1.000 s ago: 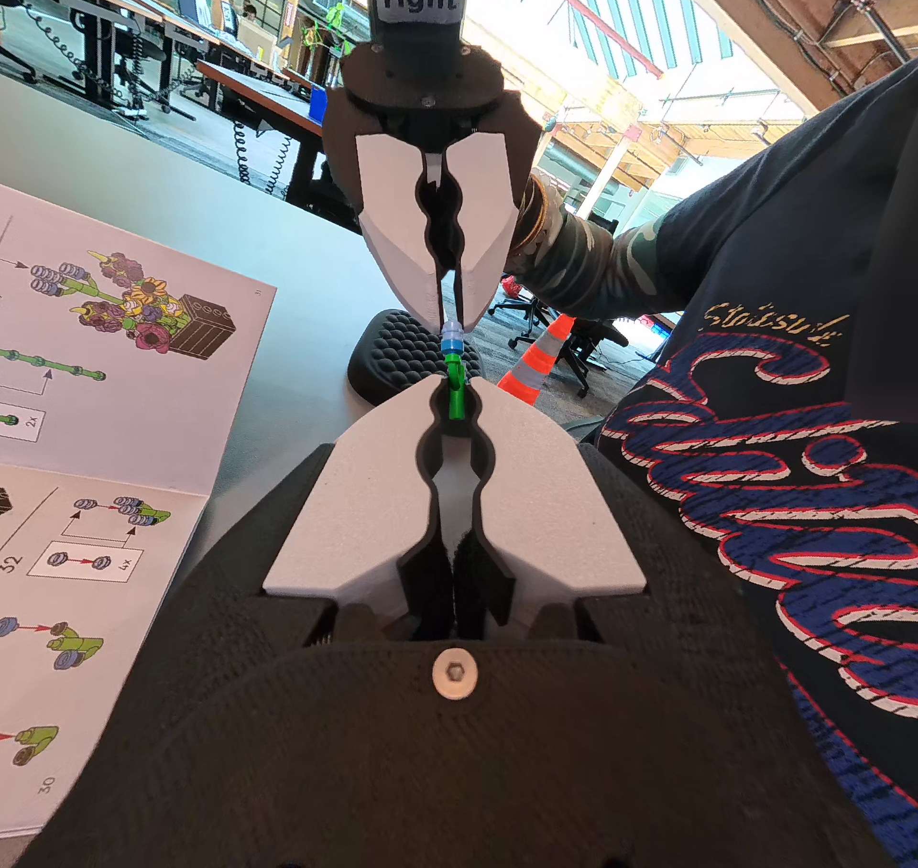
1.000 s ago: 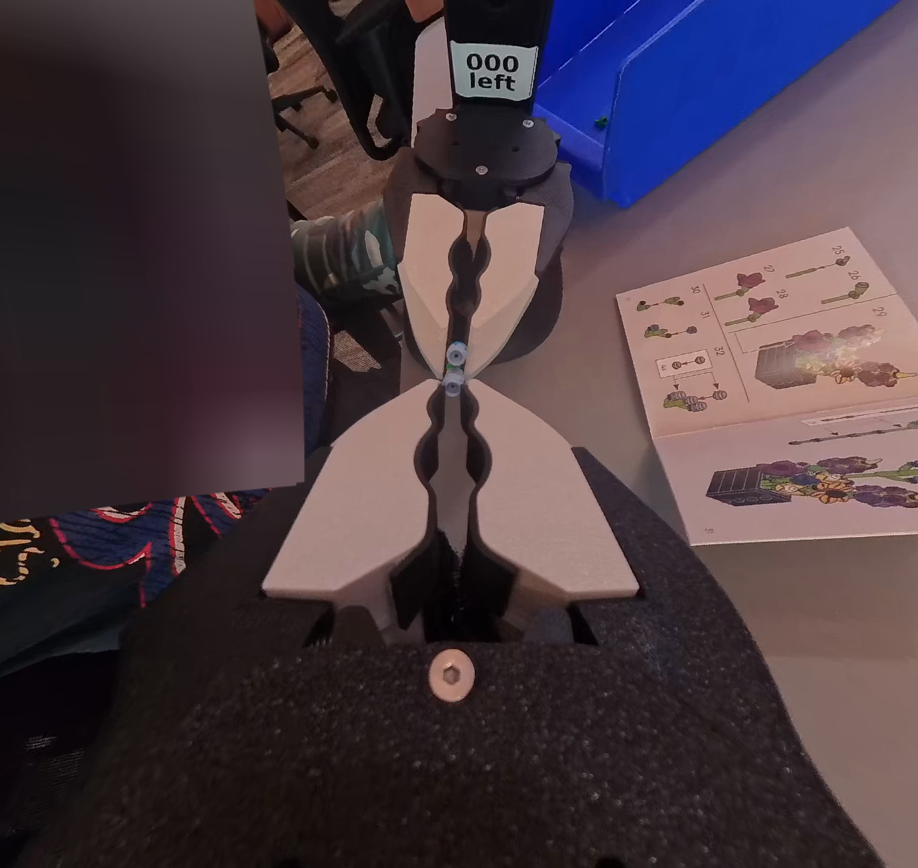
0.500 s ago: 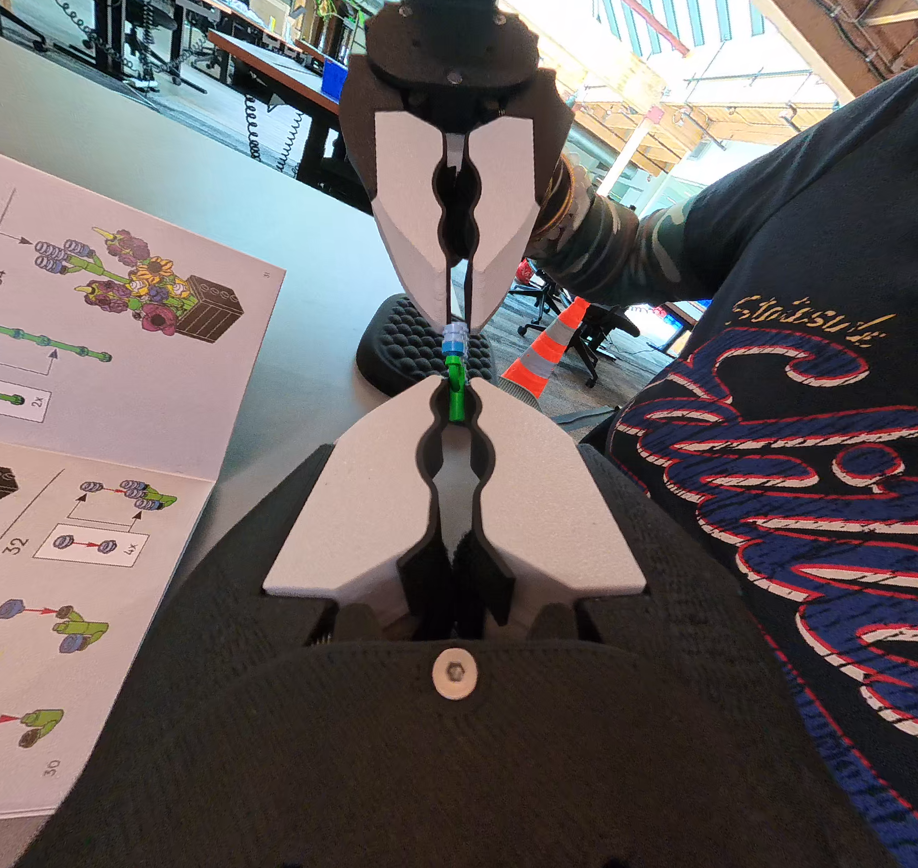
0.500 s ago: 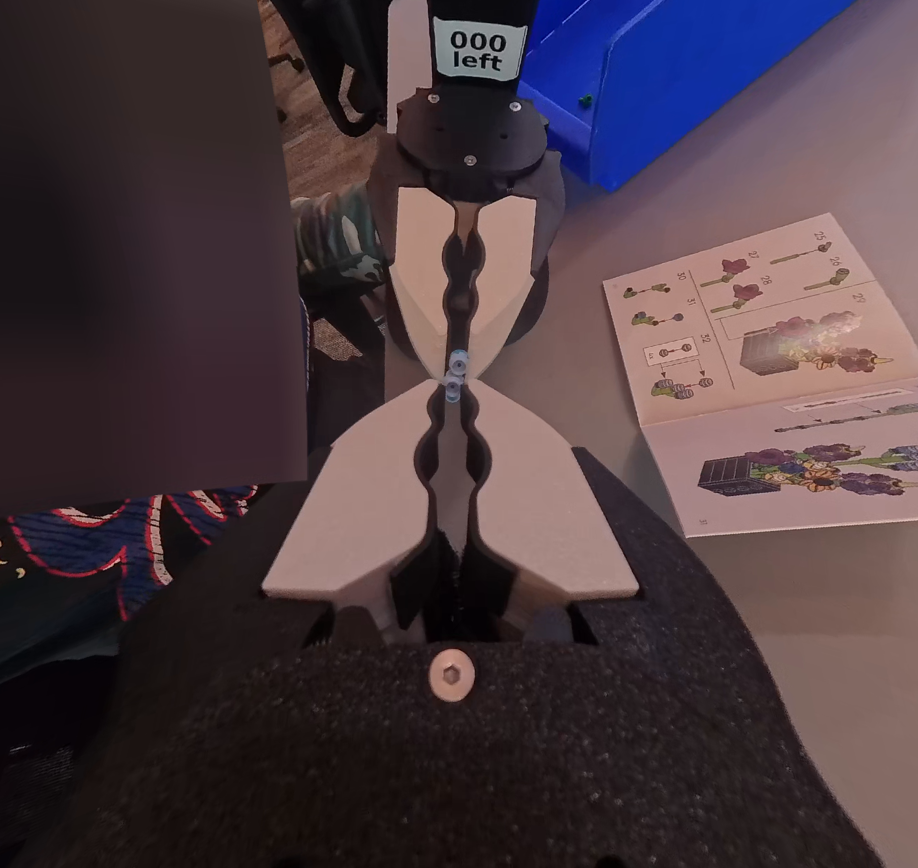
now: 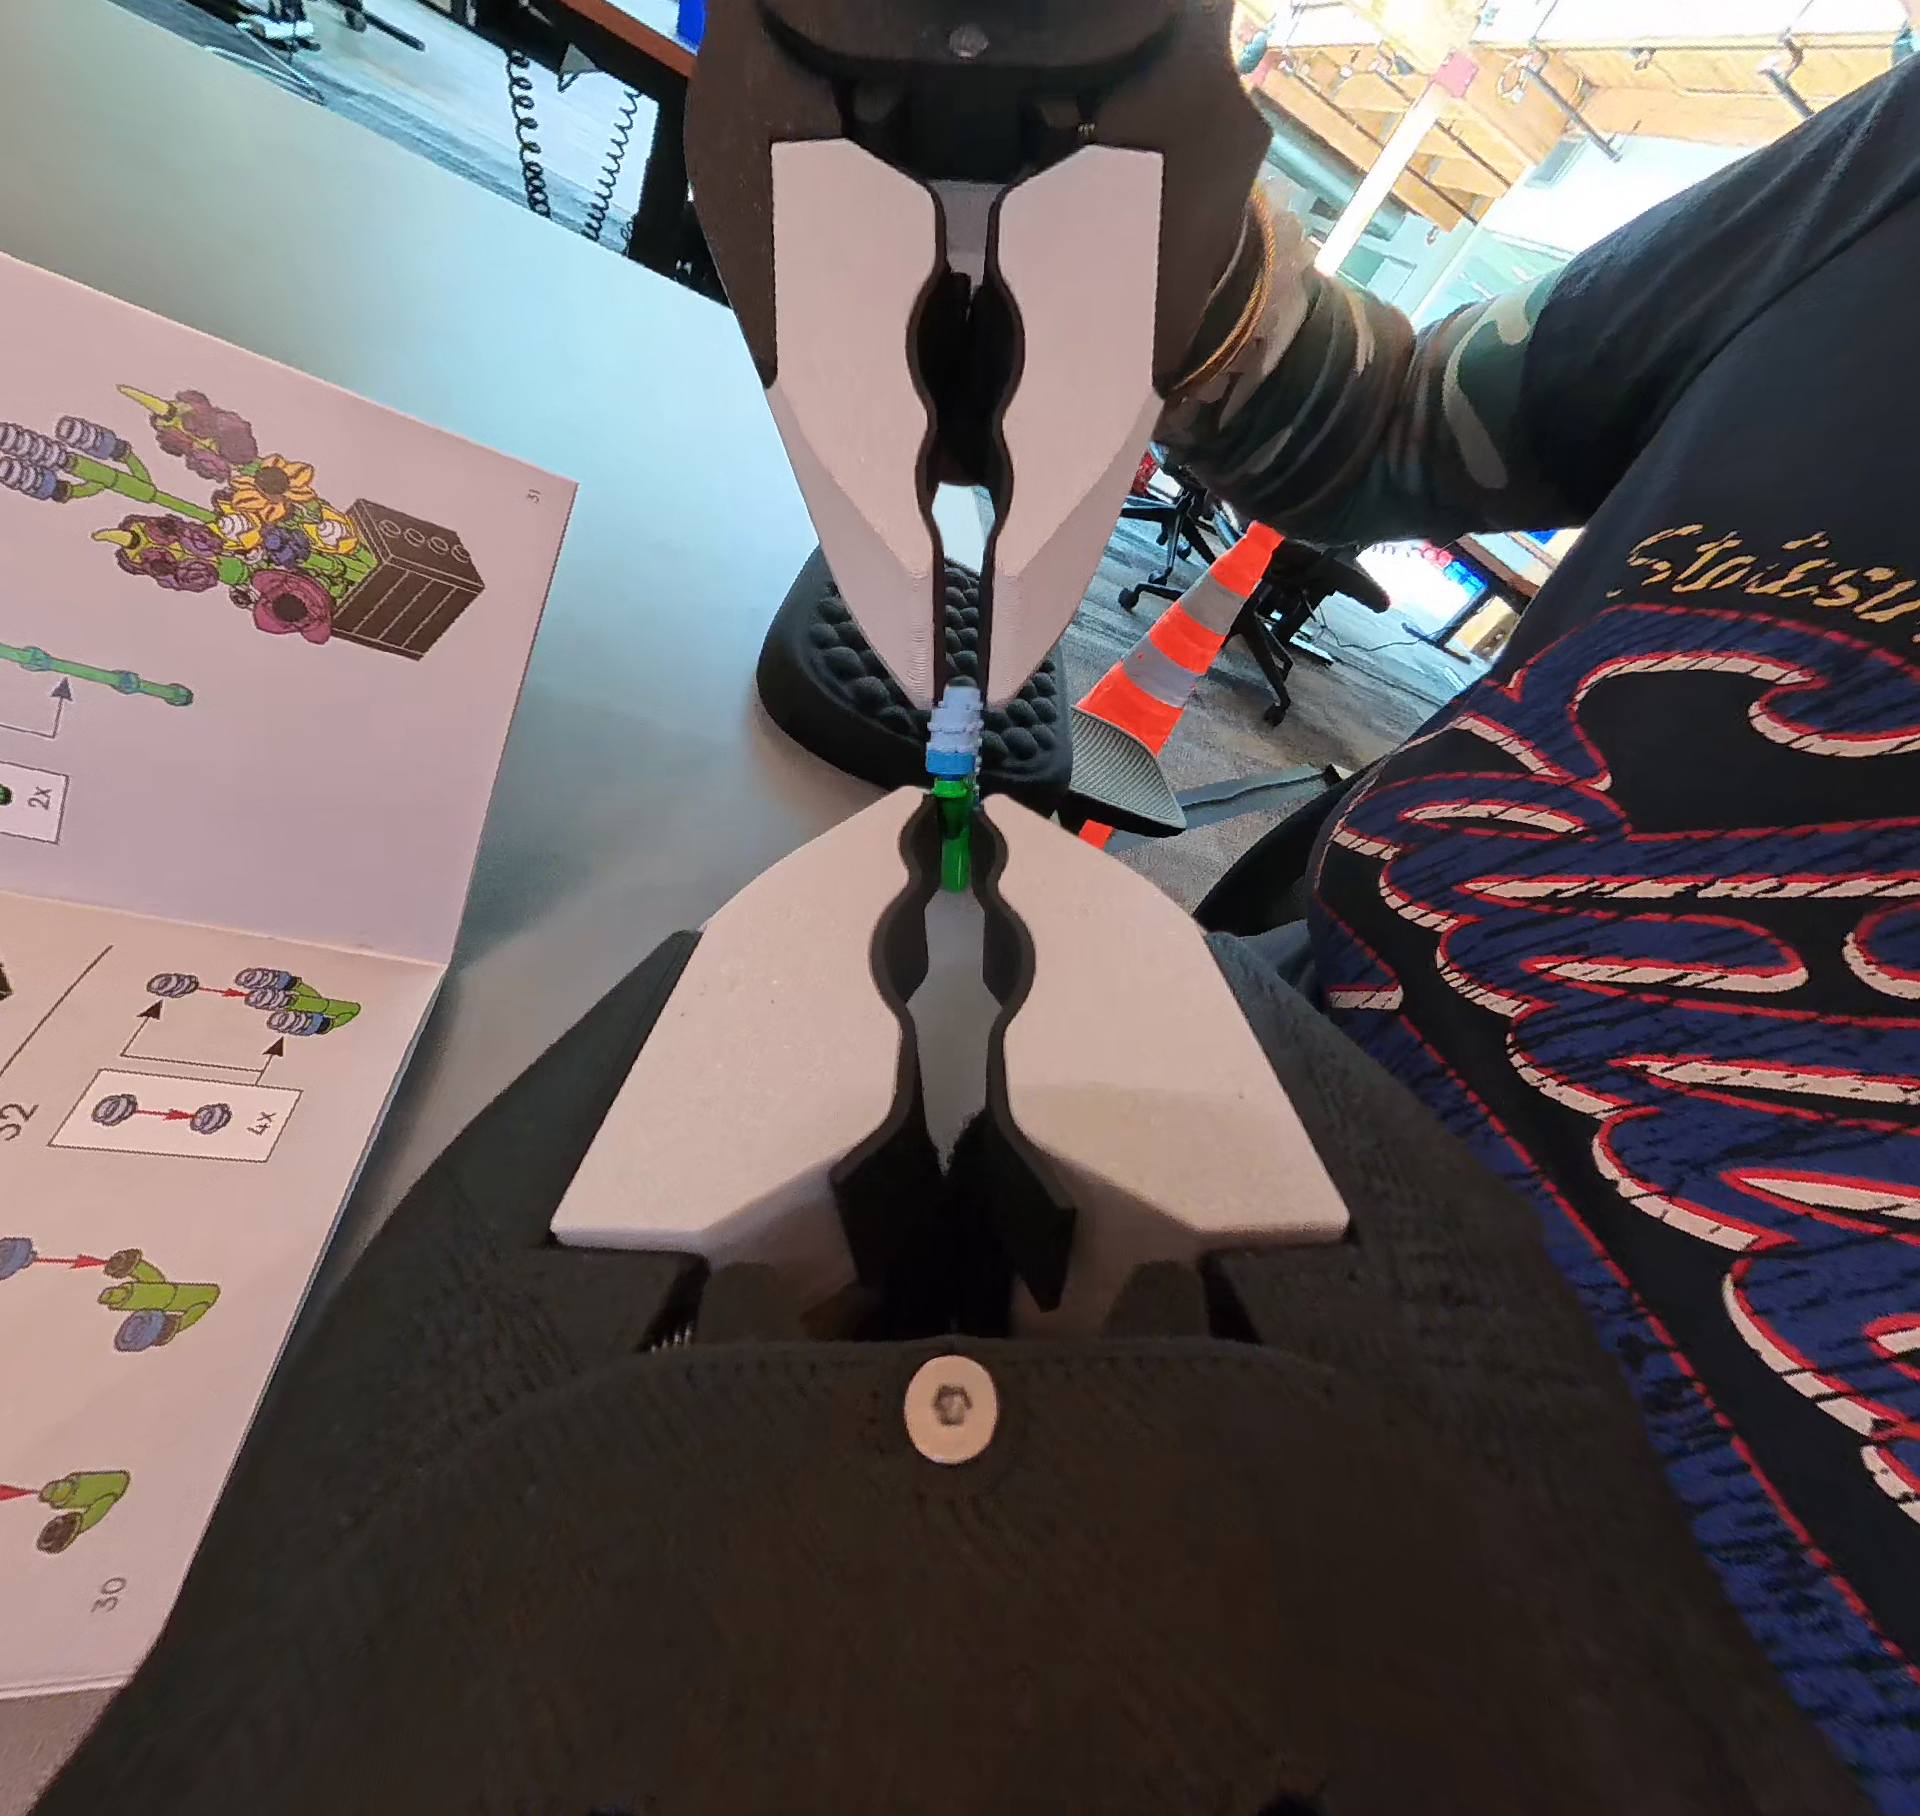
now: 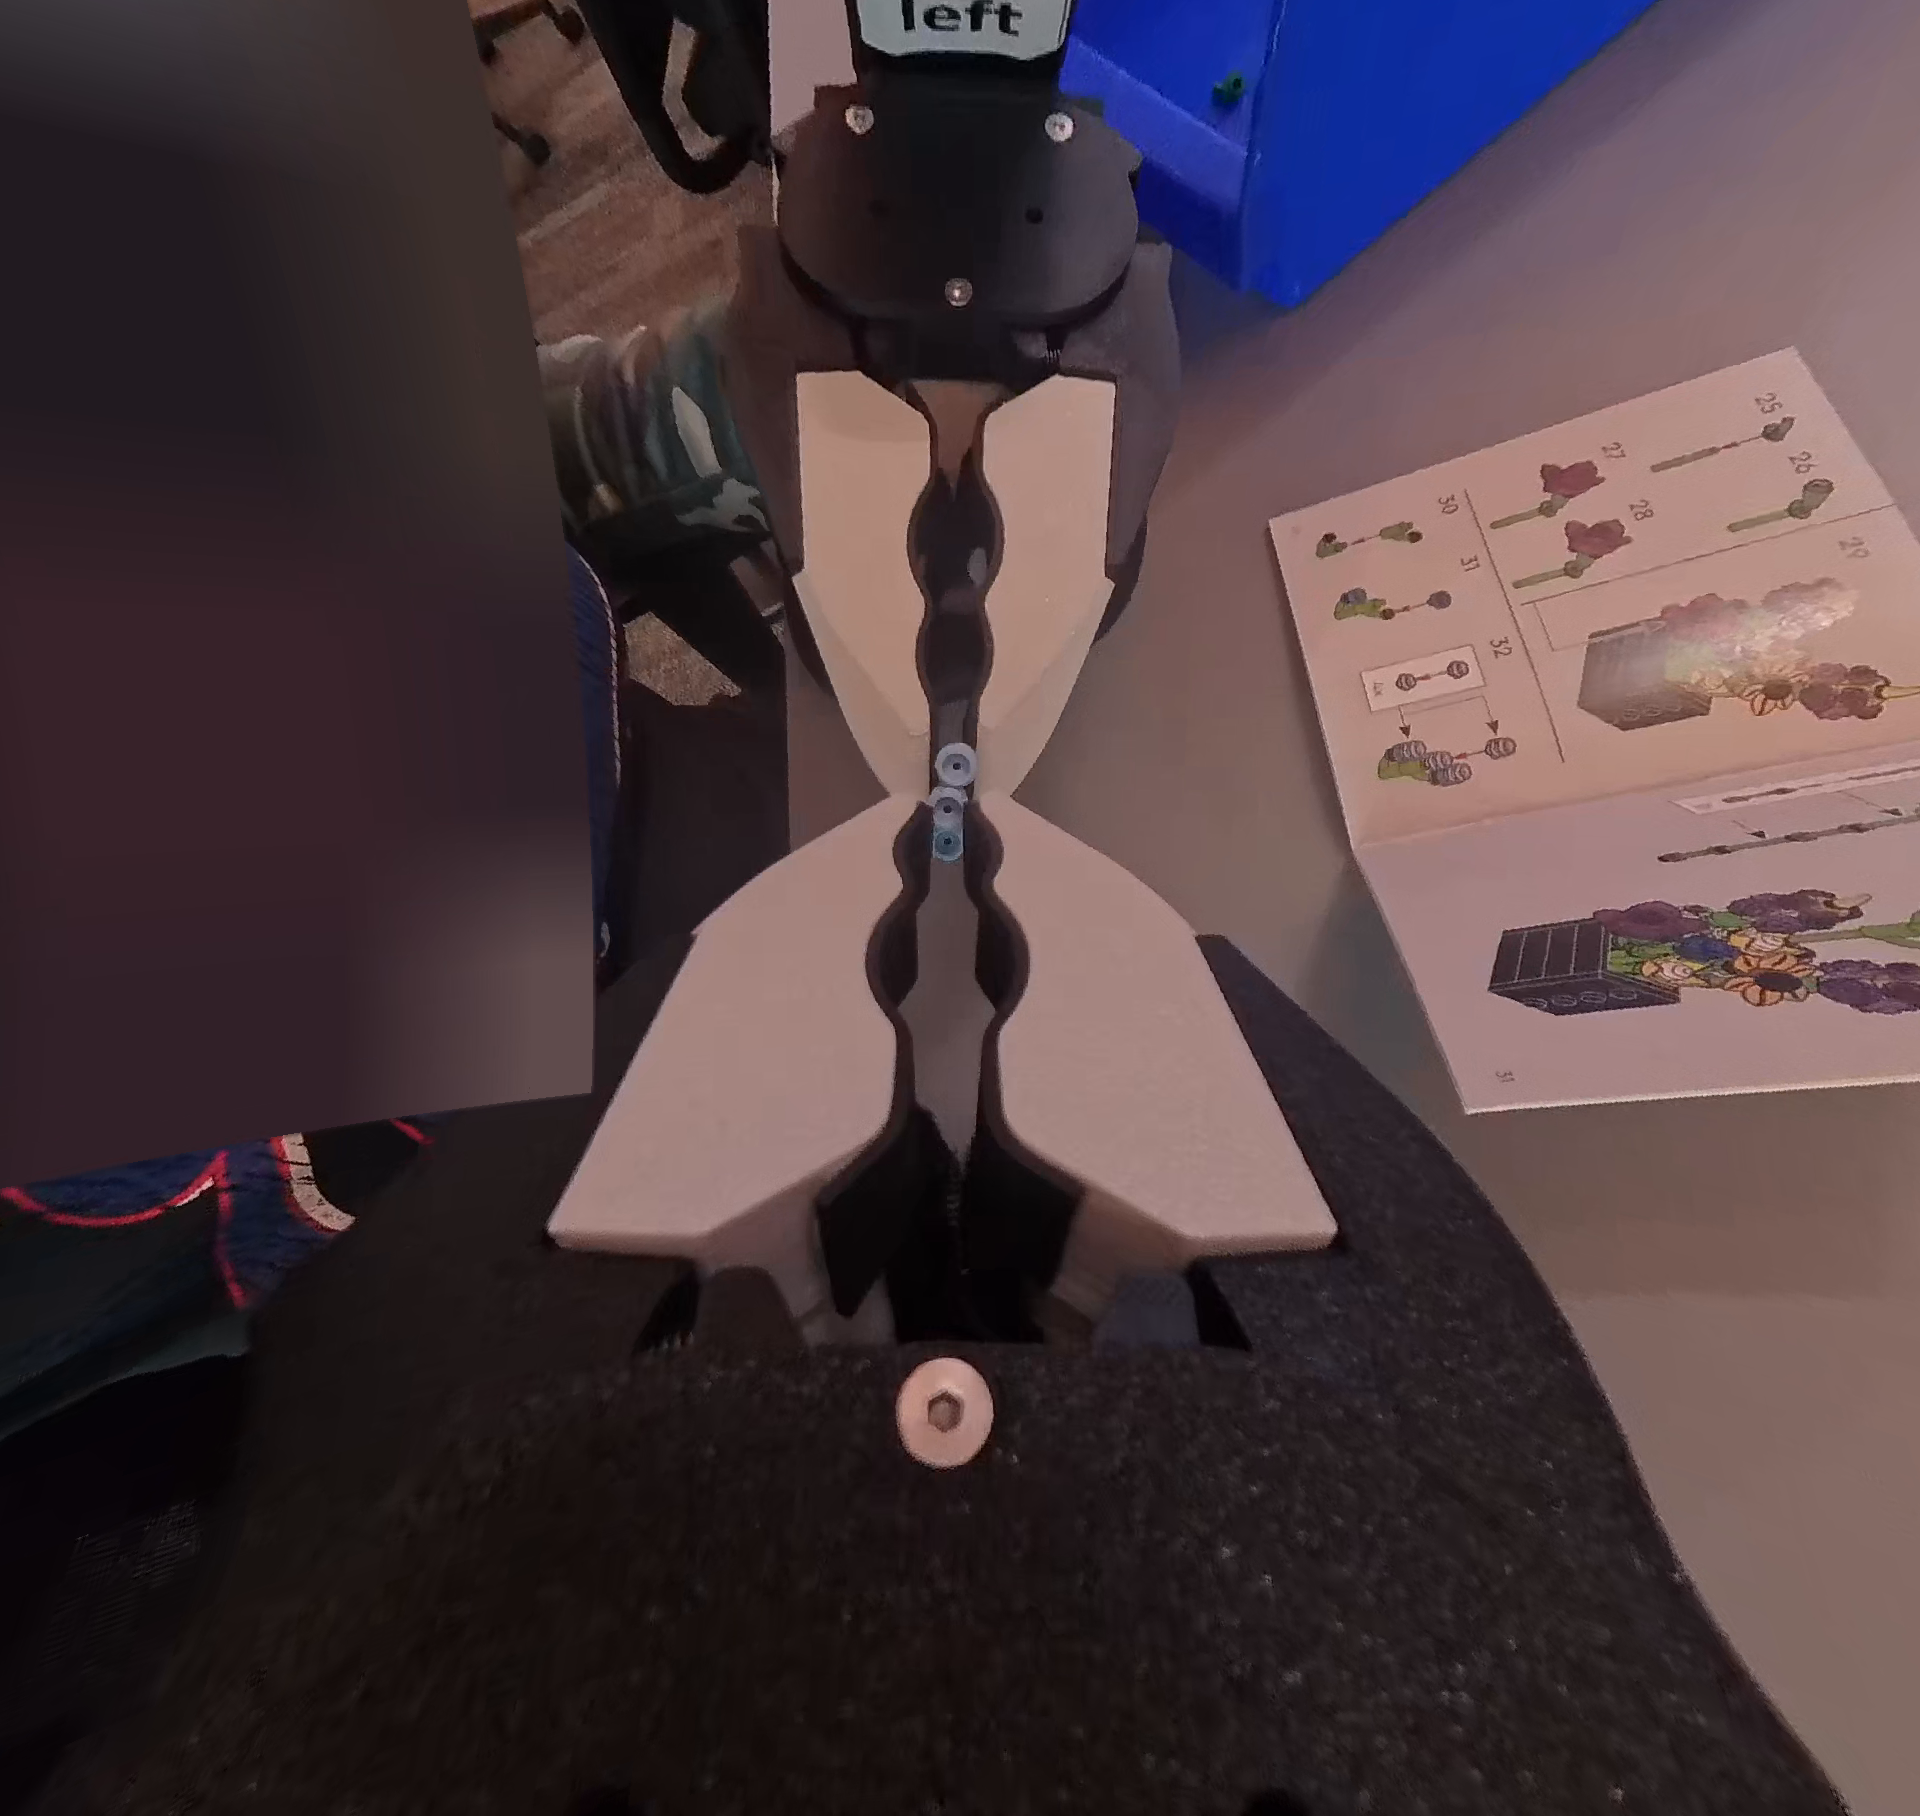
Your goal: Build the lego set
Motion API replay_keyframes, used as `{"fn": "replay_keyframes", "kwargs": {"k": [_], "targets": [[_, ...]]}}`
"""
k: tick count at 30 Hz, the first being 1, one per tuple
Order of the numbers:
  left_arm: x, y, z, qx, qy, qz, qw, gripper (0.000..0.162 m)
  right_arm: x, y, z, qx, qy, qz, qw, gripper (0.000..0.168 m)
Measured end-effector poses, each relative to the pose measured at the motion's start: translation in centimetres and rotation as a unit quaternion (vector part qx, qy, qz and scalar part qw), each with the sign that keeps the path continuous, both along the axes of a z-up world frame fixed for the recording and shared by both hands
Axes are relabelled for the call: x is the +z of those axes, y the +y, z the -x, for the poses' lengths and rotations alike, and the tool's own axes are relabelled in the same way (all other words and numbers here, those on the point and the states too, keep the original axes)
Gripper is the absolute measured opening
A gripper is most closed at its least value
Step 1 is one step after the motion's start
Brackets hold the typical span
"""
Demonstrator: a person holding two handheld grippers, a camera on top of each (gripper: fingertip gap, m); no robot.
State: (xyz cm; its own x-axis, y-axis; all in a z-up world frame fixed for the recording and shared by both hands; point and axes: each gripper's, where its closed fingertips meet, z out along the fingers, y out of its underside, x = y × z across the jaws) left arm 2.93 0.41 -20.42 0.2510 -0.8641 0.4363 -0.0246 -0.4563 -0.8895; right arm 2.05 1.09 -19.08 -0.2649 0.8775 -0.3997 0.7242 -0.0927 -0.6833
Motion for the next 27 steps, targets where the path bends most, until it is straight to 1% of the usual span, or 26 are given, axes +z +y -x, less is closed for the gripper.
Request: {"fn": "replay_keyframes", "kwargs": {"k": [8, 16, 27], "targets": [[-1.2, 0.1, -0.3, -0.004, 0.038, 0.024, 0.999, 0.004, -1.6, 0.2, -0.8, 0.0, -0.047, -0.035, 0.998, 0.006], [-2.0, 0.1, -0.5, -0.011, 0.058, 0.042, 0.997, 0.004, -2.3, 0.2, -1.0, -0.006, -0.052, -0.035, 0.998, 0.006], [-2.7, 0.0, -0.7, -0.015, 0.086, 0.048, 0.995, 0.004, -3.2, -0.1, -1.2, -0.009, -0.058, -0.024, 0.998, 0.006]]}}
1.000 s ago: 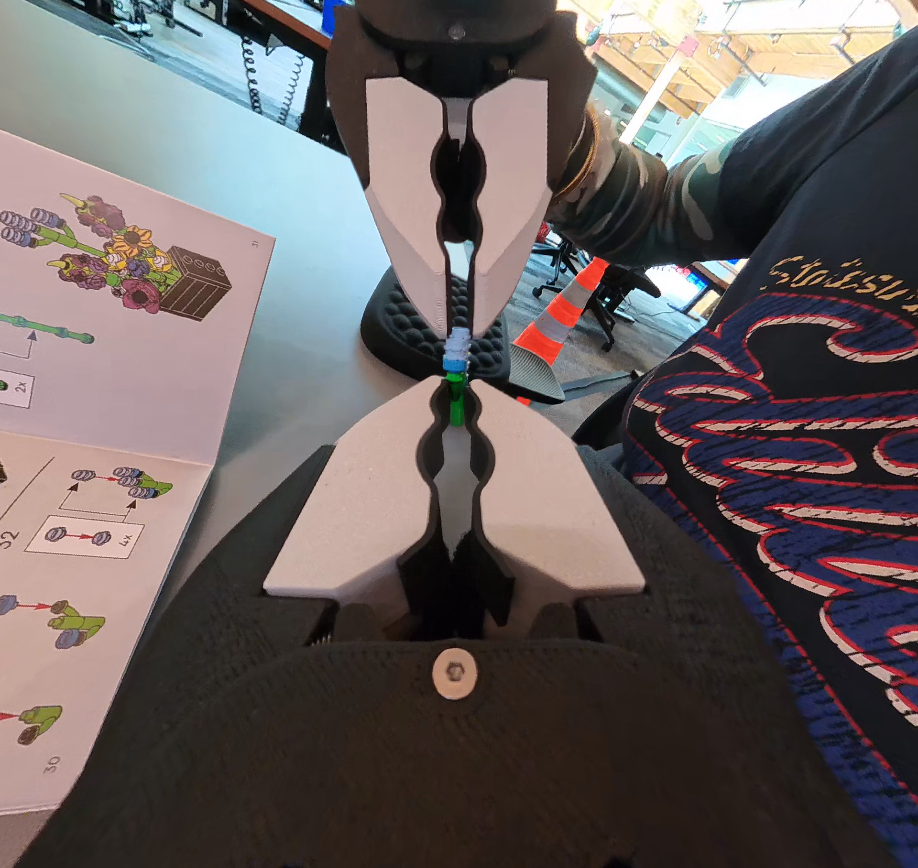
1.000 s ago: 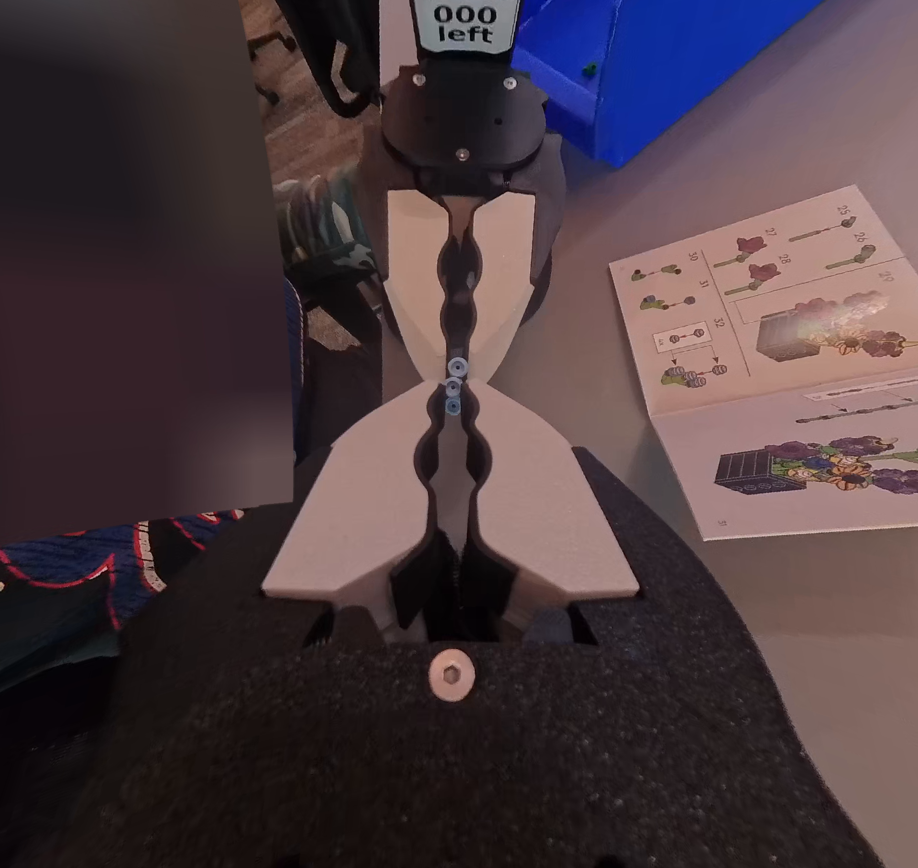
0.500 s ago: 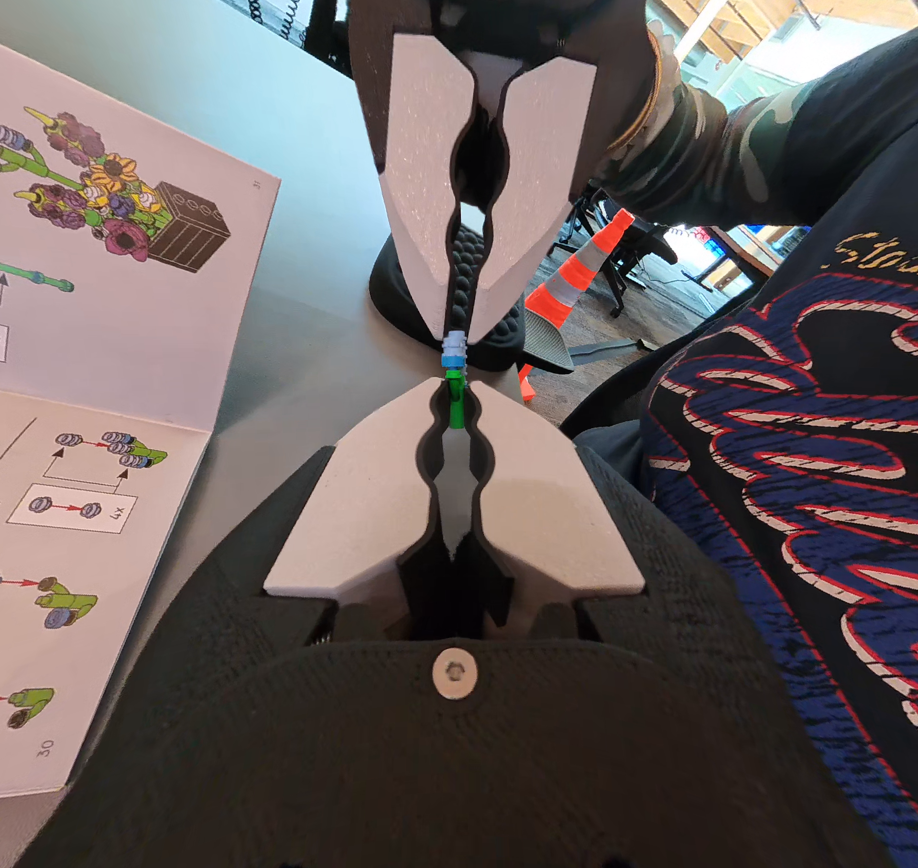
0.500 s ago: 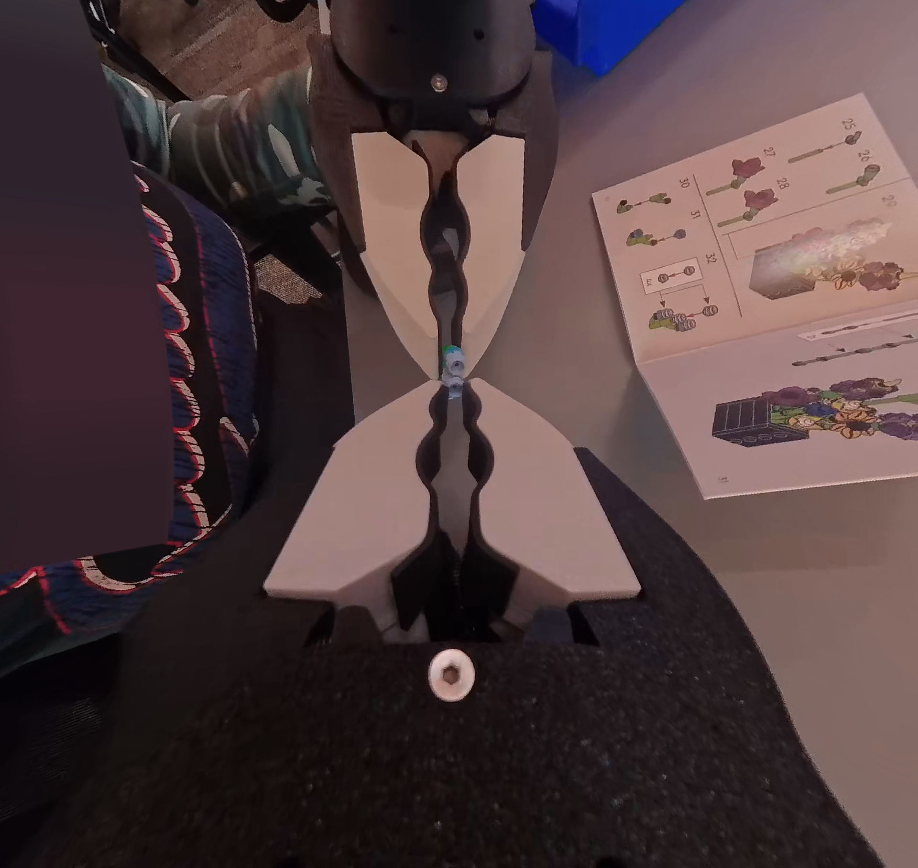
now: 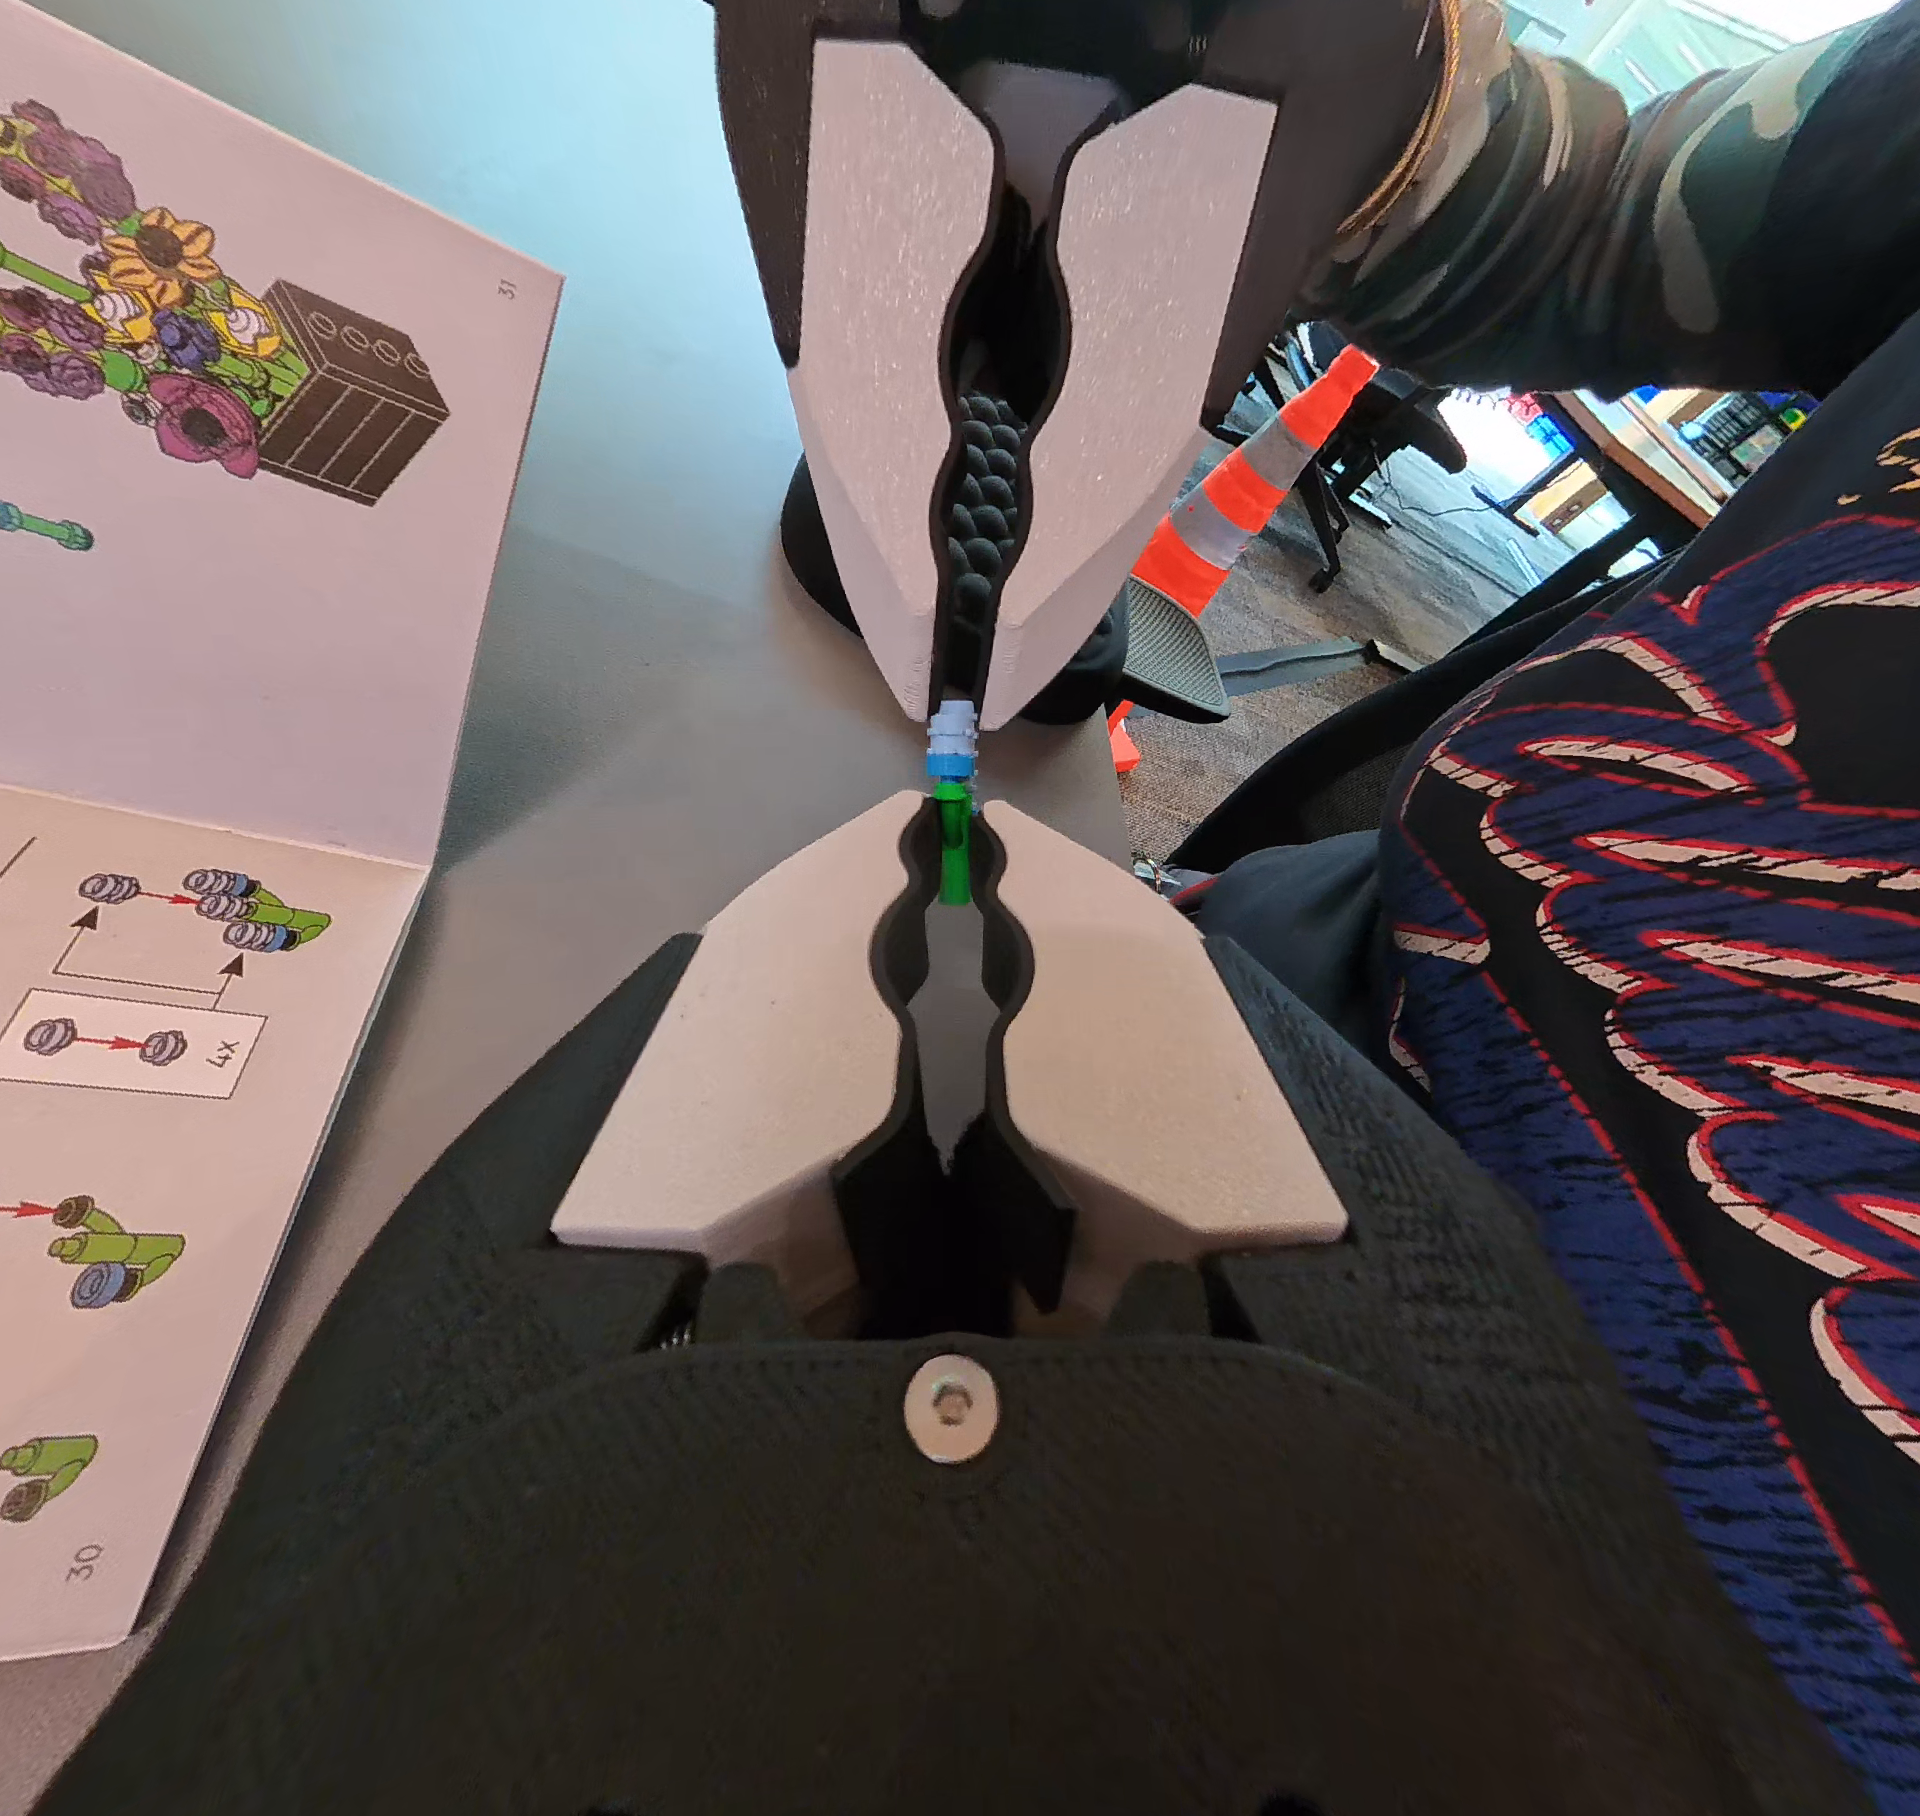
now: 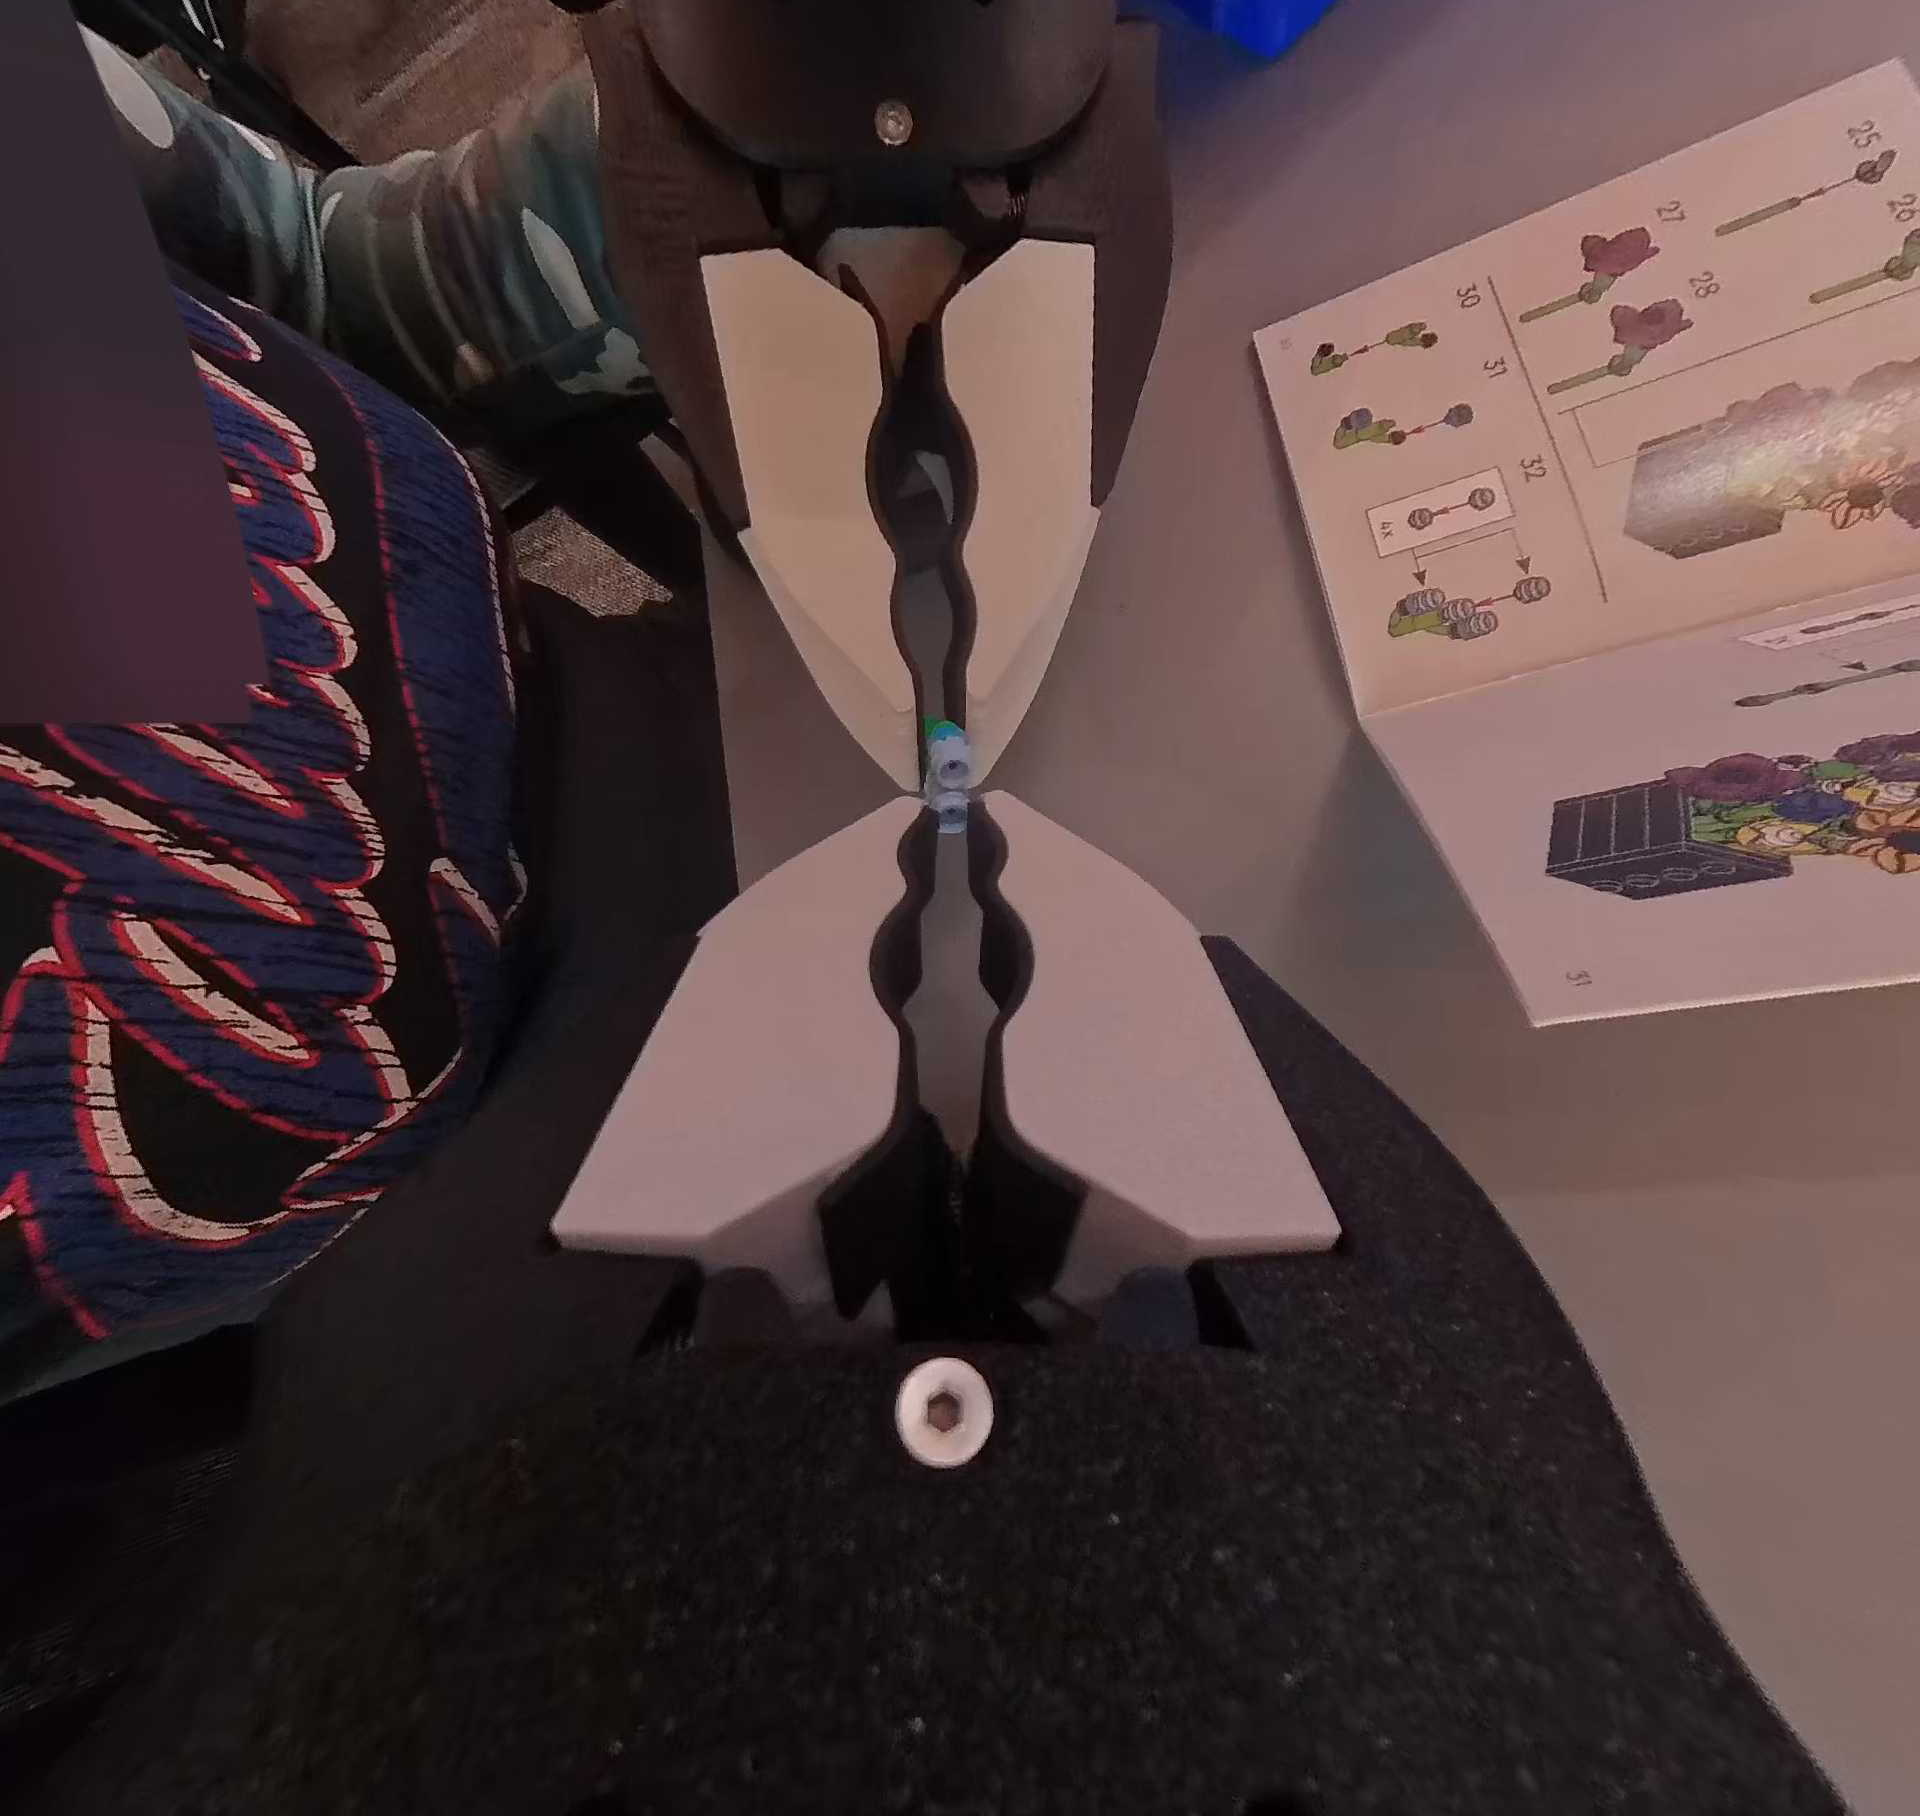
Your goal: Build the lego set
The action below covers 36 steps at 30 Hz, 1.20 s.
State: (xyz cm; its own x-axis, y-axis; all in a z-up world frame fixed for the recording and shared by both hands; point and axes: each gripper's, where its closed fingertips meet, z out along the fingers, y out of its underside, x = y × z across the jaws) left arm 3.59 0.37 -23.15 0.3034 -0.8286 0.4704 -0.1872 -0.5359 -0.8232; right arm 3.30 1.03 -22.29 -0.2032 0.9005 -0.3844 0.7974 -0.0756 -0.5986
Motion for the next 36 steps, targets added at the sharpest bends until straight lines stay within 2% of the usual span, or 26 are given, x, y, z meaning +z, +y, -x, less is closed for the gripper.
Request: {"fn": "replay_keyframes", "kwargs": {"k": [8, 9, 10, 11, 12, 14, 17, 20, 22, 24, 26, 29, 33, 36], "targets": [[0.2, 0.0, 0.0, 0.0, -0.006, -0.006, 1.0, 0.004, -0.9, -0.5, -0.4, 0.008, -0.016, 0.007, 1.0, 0.006], [1.6, 0.3, 0.1, 0.011, -0.057, -0.015, 0.998, 0.005, -1.8, -2.3, -0.3, 0.035, -0.026, 0.036, 0.998, 0.004], [2.7, 0.9, 0.5, 0.035, -0.106, -0.012, 0.994, 0.004, -2.2, -6.1, 0.5, 0.078, -0.02, 0.111, 0.991, 0.0], [2.2, 0.9, 0.7, 0.036, -0.094, 0.003, 0.995, 0.004, -2.9, -8.4, 1.1, 0.109, -0.028, 0.122, 0.986, 0.0], [1.9, 0.8, 0.6, 0.036, -0.074, -0.006, 0.997, 0.004, -3.6, -8.4, 1.2, 0.131, -0.041, 0.08, 0.987, 0.0], [2.5, 1.2, 1.4, 0.061, -0.094, -0.018, 0.994, 0.004, -1.7, -4.3, 2.2, 0.052, -0.002, 0.079, 0.995, 0.0], [2.0, 2.0, 1.6, 0.089, -0.074, -0.013, 0.993, 0.005, -1.8, 1.4, 1.1, -0.04, -0.001, 0.028, 0.999, 0.0], [3.2, 2.7, 2.2, 0.101, -0.127, -0.005, 0.987, 0.007, -1.7, 2.0, 1.2, -0.065, 0.049, 0.037, 0.996, 0.002], [5.3, 2.2, 2.8, 0.088, -0.186, -0.04, 0.978, 0.014, -1.7, 1.6, 1.3, -0.062, 0.082, 0.039, 0.994, 0.011], [7.1, 1.4, 4.0, 0.096, -0.205, -0.102, 0.969, 0.024, -1.9, 0.6, 1.1, -0.047, 0.099, 0.044, 0.993, 0.023], [8.7, -0.6, 5.7, 0.107, -0.185, -0.152, 0.965, 0.025, -1.9, -0.3, 0.6, -0.019, 0.11, 0.031, 0.993, 0.03], [9.8, -3.3, 8.9, 0.182, -0.094, -0.205, 0.957, 0.026, -2.0, -1.3, -0.3, 0.015, 0.116, 0.01, 0.993, 0.034], [8.5, -6.6, 12.1, 0.273, 0.021, -0.235, 0.933, 0.026, -1.9, -0.4, -1.7, 0.007, 0.12, -0.057, 0.991, 0.033], [6.7, -8.5, 13.3, 0.31, 0.055, -0.231, 0.92, 0.027, -1.9, -0.4, -2.9, 0.007, 0.121, -0.096, 0.988, 0.035]]}}
